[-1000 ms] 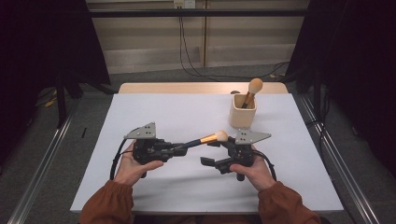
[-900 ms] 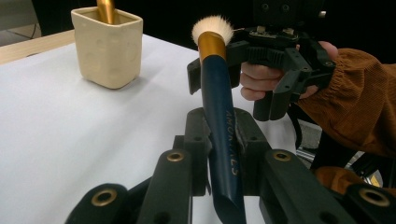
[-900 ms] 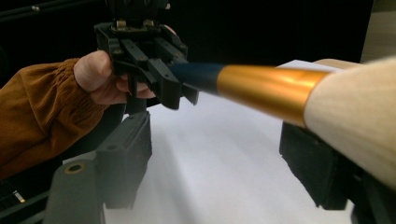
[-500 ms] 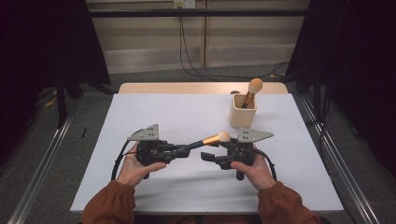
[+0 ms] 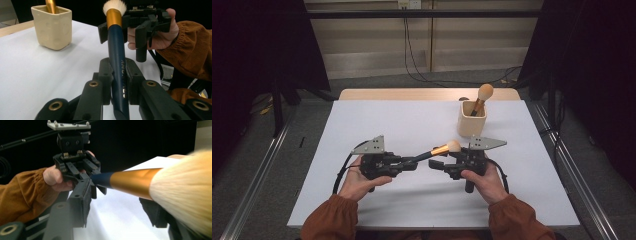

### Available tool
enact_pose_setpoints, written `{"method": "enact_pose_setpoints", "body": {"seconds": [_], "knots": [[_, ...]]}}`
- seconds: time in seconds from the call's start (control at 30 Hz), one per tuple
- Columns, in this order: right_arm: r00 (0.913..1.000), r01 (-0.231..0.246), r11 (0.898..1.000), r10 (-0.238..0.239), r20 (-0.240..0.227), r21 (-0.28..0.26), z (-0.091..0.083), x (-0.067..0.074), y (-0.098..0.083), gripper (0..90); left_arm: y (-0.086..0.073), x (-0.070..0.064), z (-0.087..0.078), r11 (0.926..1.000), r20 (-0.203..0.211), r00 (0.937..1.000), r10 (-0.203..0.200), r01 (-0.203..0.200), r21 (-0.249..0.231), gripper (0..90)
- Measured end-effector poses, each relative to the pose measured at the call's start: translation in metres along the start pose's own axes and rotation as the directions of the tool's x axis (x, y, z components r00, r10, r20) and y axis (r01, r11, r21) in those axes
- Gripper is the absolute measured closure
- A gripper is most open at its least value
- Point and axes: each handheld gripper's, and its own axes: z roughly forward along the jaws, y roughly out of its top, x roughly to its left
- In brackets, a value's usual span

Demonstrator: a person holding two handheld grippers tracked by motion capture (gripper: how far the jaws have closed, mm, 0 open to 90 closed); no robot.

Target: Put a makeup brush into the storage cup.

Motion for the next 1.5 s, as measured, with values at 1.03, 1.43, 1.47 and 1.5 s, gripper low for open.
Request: {"method": "enact_pose_setpoints", "body": {"seconds": [1.03, 1.43, 1.47, 1.5], "knots": [[0.9956, -0.078, 0.996, 0.075, -0.055, -0.036, 0.000, -0.003, 0.000, 66.4, -0.007, -0.003, 0.013, 0.9981, 0.017, 0.9986, 0.050, -0.051, 0.033, 78.1], [0.9883, -0.118, 0.991, 0.112, -0.104, -0.060, 0.000, -0.003, 0.002, 74.2, -0.009, -0.002, 0.016, 0.9986, 0.006, 0.9991, 0.042, -0.042, 0.032, 75.6], [0.9885, -0.117, 0.991, 0.110, -0.103, -0.062, 0.000, -0.003, 0.002, 74.3, -0.009, -0.002, 0.016, 0.9987, 0.003, 0.9991, 0.042, -0.042, 0.030, 75.2], [0.9884, -0.119, 0.991, 0.112, -0.102, -0.062, 0.000, -0.003, 0.002, 74.3, -0.008, -0.002, 0.016, 0.9987, 0.001, 0.9992, 0.039, -0.039, 0.031, 74.9]]}}
